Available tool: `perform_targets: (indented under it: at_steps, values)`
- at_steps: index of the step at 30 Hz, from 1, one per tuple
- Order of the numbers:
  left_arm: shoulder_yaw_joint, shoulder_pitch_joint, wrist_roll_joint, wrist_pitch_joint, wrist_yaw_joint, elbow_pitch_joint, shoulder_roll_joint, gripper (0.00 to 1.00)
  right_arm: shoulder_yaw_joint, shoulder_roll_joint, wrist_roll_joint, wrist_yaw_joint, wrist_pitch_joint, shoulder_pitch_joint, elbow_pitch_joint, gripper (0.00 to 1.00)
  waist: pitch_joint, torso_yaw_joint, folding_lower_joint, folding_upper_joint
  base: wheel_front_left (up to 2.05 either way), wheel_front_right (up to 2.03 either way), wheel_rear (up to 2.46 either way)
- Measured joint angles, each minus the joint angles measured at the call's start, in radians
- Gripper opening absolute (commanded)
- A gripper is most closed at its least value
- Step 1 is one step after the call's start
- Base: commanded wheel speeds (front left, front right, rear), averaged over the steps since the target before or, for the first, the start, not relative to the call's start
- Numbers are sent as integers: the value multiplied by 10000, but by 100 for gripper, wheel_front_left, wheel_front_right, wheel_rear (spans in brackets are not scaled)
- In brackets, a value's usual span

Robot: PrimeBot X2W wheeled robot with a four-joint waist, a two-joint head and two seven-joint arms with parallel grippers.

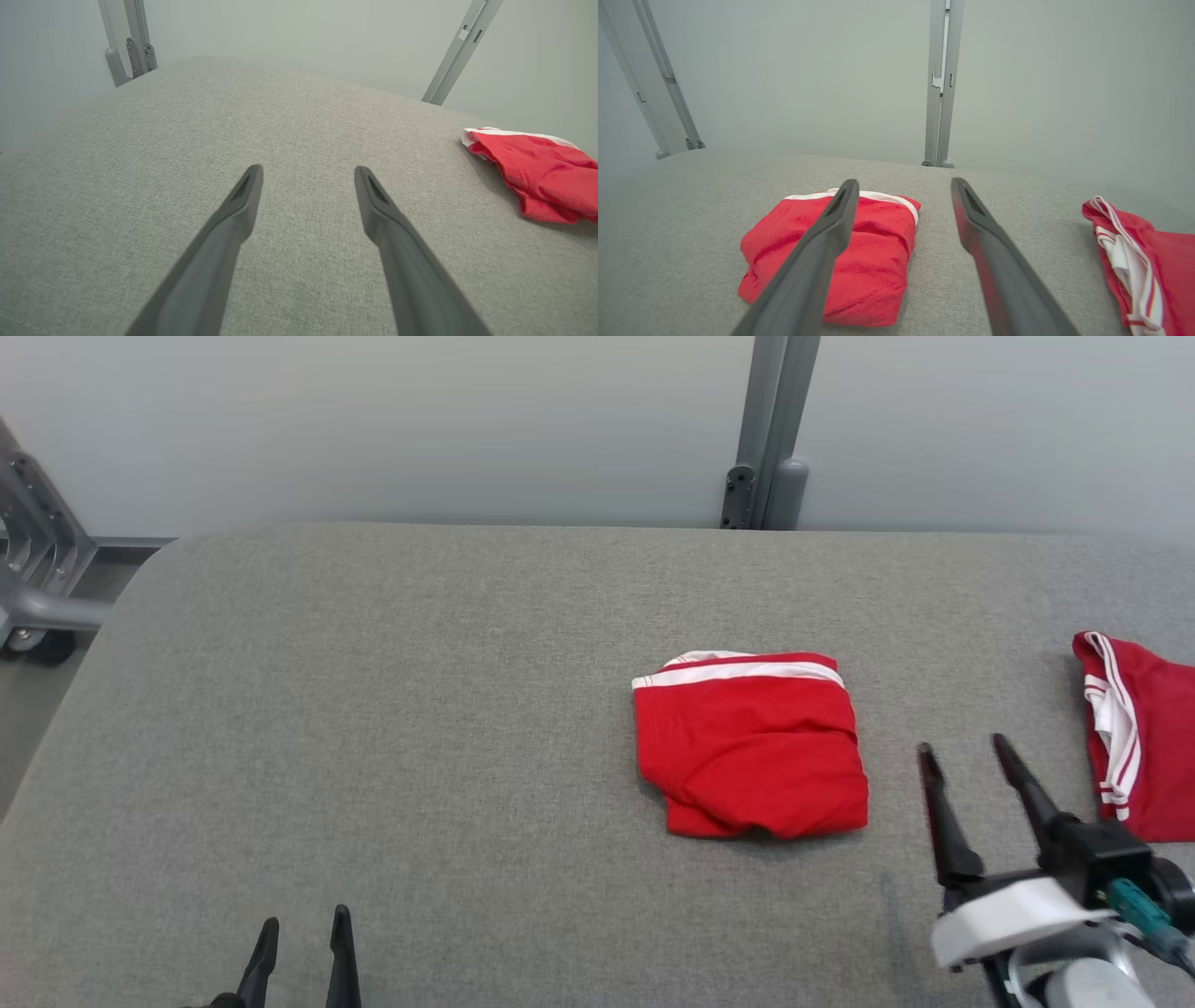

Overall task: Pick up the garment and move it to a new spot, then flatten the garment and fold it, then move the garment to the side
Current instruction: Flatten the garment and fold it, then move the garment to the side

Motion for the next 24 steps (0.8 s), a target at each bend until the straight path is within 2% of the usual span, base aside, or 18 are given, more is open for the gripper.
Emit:
perform_targets:
  at_steps: [5, 8, 17, 21, 24]
  values:
    - [263, 131, 4, 0, 38, -65, -2, 100, -1939, 19, -366, 0, 2, 1220, -734, 100, -236, -321, 0, 0, 0, 0, 0]
    - [453, 199, 90, 0, 36, 12, -2, 100, -2401, 75, -472, 0, 0, 1679, -435, 100, -325, -449, 0, 0, 0, 0, 0]
    - [543, 241, 161, 0, -61, 102, -2, 100, -2171, 159, -376, 0, 0, 1644, 525, 100, -267, -378, 0, -1, 0, 0, 0]
    - [468, 163, 167, 0, -132, 56, -2, 100, -1567, 209, 861, 0, 4, 790, 1074, 100, -122, -219, 0, 0, 0, 0, 0]
    - [353, -45, 174, 0, -161, -59, -2, 100, -972, 115, 2291, 0, 1269, -433, 1306, 100, 99, -86, 0, 0, 0, 0, 0]
